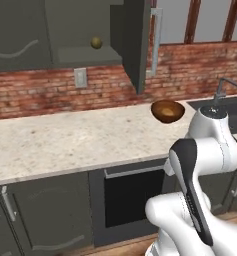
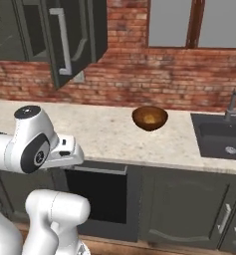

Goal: Pick the potatos from the cabinet and place them in one bowl. Pick the pear from the sink and place it in the other bowl.

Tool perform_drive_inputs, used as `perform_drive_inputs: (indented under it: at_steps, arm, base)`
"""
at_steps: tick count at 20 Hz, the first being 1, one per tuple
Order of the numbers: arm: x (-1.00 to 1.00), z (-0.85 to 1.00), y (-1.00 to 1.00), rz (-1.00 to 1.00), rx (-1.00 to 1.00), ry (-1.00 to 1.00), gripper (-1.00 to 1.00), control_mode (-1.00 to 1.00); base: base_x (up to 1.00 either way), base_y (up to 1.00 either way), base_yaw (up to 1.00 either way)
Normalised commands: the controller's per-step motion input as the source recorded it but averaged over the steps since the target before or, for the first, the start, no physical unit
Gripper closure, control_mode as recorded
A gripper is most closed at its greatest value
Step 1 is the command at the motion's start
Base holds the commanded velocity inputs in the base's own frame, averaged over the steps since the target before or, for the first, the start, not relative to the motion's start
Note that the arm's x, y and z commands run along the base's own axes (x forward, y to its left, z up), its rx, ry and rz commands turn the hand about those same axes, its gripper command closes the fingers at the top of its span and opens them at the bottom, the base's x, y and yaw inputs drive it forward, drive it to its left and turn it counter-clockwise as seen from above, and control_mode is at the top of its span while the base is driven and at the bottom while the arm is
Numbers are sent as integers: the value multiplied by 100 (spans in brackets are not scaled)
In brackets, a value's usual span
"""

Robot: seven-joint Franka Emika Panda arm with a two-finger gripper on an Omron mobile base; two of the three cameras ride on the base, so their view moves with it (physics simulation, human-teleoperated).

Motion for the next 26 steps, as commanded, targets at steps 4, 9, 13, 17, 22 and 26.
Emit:
perform_drive_inputs:
  at_steps: [4, 9, 13, 17, 22, 26]
  arm:
    - [0, 0, 0, 0, 0, 0, -100, 100]
    - [0, 0, 0, 0, 0, 0, -100, 100]
    - [0, 0, 0, 0, 0, 0, -100, 100]
    - [0, 0, 0, 0, 0, 0, -100, 100]
    - [0, 0, 0, 0, 0, 0, -100, 100]
    - [0, 0, 0, 0, 0, 0, -100, 100]
  base:
    - [-38, 100, -11]
    - [-39, 100, -11]
    - [-16, 79, -11]
    - [48, 17, -2]
    - [93, 4, -1]
    - [80, -14, -4]
